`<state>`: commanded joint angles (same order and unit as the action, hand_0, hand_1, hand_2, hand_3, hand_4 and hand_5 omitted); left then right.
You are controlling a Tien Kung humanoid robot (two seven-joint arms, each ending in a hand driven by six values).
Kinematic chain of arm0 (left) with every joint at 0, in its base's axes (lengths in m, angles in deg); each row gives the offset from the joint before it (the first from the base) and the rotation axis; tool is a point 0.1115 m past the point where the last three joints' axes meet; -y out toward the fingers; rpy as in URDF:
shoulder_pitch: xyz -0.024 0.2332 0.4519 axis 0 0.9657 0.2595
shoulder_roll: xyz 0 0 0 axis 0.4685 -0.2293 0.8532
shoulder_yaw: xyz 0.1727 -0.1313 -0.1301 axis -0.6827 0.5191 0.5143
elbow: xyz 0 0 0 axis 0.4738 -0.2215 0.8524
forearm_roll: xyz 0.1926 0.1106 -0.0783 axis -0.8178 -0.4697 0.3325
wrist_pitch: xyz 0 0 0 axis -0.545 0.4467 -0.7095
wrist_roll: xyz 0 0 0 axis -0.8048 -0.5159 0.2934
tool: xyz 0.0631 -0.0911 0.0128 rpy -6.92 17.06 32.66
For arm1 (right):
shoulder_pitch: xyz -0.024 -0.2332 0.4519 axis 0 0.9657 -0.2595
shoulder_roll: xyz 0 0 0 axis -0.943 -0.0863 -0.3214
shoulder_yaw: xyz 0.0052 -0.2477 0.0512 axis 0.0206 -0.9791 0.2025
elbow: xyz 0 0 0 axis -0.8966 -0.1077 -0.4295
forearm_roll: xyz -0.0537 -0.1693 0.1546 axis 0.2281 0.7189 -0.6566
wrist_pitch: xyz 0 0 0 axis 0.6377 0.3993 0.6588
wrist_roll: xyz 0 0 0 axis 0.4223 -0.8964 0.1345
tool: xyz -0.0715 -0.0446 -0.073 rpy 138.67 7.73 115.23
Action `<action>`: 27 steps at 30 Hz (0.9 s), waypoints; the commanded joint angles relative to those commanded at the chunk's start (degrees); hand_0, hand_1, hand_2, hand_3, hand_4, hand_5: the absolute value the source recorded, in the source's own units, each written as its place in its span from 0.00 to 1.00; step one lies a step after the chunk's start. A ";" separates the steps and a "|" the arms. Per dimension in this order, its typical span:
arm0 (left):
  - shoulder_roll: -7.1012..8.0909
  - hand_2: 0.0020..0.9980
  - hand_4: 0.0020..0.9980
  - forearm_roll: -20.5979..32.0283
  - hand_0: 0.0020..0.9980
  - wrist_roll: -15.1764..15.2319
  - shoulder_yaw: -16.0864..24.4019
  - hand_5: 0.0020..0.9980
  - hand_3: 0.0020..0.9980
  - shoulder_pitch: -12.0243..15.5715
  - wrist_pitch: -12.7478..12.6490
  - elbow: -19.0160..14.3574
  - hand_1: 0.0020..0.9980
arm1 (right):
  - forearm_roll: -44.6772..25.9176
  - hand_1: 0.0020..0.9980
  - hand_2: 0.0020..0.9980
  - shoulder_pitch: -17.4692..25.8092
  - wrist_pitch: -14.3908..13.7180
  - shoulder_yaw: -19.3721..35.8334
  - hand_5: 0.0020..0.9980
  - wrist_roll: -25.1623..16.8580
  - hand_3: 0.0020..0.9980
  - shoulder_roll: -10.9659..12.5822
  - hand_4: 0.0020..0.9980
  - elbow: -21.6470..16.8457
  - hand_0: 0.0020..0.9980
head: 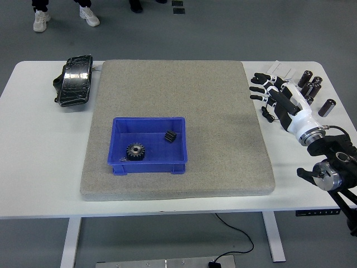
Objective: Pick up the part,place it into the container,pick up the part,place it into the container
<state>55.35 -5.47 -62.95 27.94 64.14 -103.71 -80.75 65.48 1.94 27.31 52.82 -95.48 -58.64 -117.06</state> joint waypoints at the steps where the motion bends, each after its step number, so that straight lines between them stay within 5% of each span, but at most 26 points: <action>1: 0.01 0.63 0.57 -0.06 0.68 -0.04 0.06 0.48 0.58 0.02 -0.01 -0.03 0.67 | 0.20 0.71 0.72 -0.01 -0.04 0.22 0.50 0.02 0.69 -0.02 0.82 -0.10 0.67; 27: 0.51 0.63 0.58 -1.46 0.68 -0.42 1.25 0.47 0.58 -0.07 0.38 -0.18 0.67 | 1.62 0.70 0.72 0.51 -1.09 5.16 0.50 0.02 0.69 -0.06 0.82 -0.72 0.67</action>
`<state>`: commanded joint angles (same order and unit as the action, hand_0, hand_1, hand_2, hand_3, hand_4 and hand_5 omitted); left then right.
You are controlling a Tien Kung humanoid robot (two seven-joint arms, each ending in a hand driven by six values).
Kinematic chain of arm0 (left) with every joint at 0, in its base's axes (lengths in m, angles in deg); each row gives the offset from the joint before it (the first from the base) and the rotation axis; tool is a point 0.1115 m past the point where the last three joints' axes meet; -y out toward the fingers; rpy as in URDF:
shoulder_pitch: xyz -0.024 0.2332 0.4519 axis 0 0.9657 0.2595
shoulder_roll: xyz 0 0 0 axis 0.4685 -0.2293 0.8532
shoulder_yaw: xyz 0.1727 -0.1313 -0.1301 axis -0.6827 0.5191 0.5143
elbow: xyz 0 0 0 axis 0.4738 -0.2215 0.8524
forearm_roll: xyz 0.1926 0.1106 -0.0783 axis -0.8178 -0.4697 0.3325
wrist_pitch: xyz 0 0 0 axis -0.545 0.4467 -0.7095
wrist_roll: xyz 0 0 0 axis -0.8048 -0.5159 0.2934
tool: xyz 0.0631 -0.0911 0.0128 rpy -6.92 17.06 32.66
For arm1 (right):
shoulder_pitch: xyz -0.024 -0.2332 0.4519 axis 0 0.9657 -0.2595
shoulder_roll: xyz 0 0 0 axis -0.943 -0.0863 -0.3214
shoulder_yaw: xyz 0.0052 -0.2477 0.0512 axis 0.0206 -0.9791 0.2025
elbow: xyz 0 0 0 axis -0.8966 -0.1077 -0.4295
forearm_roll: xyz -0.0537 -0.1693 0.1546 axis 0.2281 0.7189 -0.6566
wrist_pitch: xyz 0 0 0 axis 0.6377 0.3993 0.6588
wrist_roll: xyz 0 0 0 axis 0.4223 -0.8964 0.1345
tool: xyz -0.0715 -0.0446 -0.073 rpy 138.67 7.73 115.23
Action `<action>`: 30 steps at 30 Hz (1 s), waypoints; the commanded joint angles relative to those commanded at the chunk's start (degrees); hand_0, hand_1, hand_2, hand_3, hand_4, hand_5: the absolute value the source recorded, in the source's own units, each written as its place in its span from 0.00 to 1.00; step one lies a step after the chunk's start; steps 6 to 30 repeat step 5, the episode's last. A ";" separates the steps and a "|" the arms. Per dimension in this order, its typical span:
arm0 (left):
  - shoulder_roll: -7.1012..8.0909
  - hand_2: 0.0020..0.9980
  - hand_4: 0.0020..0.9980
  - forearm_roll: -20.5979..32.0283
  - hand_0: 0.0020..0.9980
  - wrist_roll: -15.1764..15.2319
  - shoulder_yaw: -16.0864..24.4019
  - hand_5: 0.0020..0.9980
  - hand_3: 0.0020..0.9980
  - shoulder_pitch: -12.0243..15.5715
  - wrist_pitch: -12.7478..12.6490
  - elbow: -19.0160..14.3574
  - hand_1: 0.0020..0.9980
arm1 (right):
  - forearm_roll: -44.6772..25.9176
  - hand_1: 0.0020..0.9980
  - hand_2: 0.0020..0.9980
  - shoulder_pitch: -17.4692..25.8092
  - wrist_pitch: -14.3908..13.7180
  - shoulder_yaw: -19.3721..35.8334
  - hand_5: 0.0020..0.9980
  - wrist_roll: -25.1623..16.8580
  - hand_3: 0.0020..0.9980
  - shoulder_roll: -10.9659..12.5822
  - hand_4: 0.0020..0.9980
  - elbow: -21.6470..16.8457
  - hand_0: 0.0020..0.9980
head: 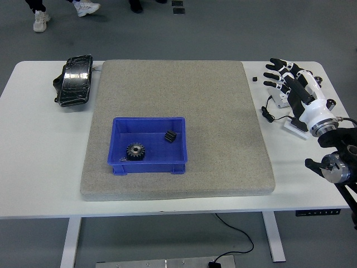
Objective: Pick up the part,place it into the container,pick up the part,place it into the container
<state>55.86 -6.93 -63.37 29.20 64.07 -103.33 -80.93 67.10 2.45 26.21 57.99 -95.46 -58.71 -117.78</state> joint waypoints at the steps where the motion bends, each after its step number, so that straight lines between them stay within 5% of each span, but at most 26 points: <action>1: 0.02 0.63 0.58 0.06 0.68 0.07 -0.03 0.47 0.58 -0.04 0.04 0.03 0.67 | 0.21 0.70 0.72 0.05 -0.10 0.10 0.50 0.03 0.69 0.03 0.82 -0.14 0.67; 30: 0.12 0.63 0.58 0.31 0.68 0.38 -0.29 0.47 0.58 -0.19 0.23 0.10 0.67 | 1.47 0.70 0.72 0.34 -0.68 0.47 0.50 0.22 0.69 0.21 0.82 -0.77 0.67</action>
